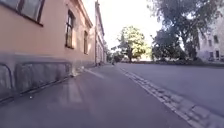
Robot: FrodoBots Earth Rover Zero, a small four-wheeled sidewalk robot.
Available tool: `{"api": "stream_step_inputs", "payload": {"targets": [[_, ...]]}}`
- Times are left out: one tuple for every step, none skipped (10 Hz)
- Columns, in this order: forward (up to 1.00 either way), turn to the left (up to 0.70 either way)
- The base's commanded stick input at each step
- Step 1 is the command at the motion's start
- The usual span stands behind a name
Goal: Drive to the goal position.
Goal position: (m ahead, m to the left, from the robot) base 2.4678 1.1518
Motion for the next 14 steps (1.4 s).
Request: {"api": "stream_step_inputs", "payload": {"targets": [[0.50, 0.00], [0.50, 0.00], [0.50, 0.00], [0.50, -0.50], [0.50, -0.50], [0.50, -0.50], [0.50, -0.50], [0.50, -0.50], [0.50, -0.22], [0.50, 0.00], [0.50, 0.00], [0.50, 0.00], [0.50, 0.00], [0.50, 0.00]]}}
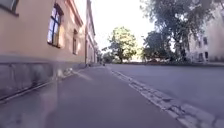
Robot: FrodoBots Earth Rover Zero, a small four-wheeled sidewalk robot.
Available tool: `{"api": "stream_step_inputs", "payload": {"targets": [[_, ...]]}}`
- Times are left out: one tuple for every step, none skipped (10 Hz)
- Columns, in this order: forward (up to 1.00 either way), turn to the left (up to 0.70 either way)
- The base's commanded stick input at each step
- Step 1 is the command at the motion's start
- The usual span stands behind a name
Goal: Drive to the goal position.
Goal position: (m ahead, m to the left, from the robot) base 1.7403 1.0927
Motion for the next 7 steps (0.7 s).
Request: {"api": "stream_step_inputs", "payload": {"targets": [[0.50, 0.00], [0.50, 0.00], [0.50, 0.00], [0.50, 0.00], [0.50, 0.00], [0.50, 0.00], [0.50, 0.00]]}}
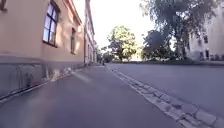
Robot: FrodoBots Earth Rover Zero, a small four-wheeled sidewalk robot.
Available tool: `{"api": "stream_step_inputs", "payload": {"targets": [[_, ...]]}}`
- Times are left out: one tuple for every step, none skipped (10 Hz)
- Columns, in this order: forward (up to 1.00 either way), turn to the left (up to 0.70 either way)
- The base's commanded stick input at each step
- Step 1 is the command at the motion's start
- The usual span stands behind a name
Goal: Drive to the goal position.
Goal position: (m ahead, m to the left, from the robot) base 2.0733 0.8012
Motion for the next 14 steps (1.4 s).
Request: {"api": "stream_step_inputs", "payload": {"targets": [[0.50, 0.00], [0.50, 0.00], [0.50, 0.00], [0.50, 0.00], [0.50, 0.00], [0.50, 0.00], [0.50, 0.00], [0.50, 0.00], [0.50, 0.00], [0.50, 0.00], [0.50, 0.00], [0.50, 0.00], [0.50, 0.00], [0.50, 0.00]]}}
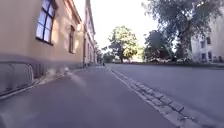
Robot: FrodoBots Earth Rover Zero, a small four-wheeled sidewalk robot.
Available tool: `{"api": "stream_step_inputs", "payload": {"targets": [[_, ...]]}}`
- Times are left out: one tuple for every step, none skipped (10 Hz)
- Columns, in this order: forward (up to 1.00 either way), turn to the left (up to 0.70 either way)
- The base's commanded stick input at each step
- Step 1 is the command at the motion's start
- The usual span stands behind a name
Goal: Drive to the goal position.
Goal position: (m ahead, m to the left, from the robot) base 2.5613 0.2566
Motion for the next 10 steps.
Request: {"api": "stream_step_inputs", "payload": {"targets": [[0.50, 0.00], [0.50, 0.00], [0.50, 0.00], [0.50, 0.00], [0.50, 0.00], [0.50, 0.00], [0.50, 0.00], [0.50, 0.00], [0.50, 0.00], [0.50, 0.00]]}}
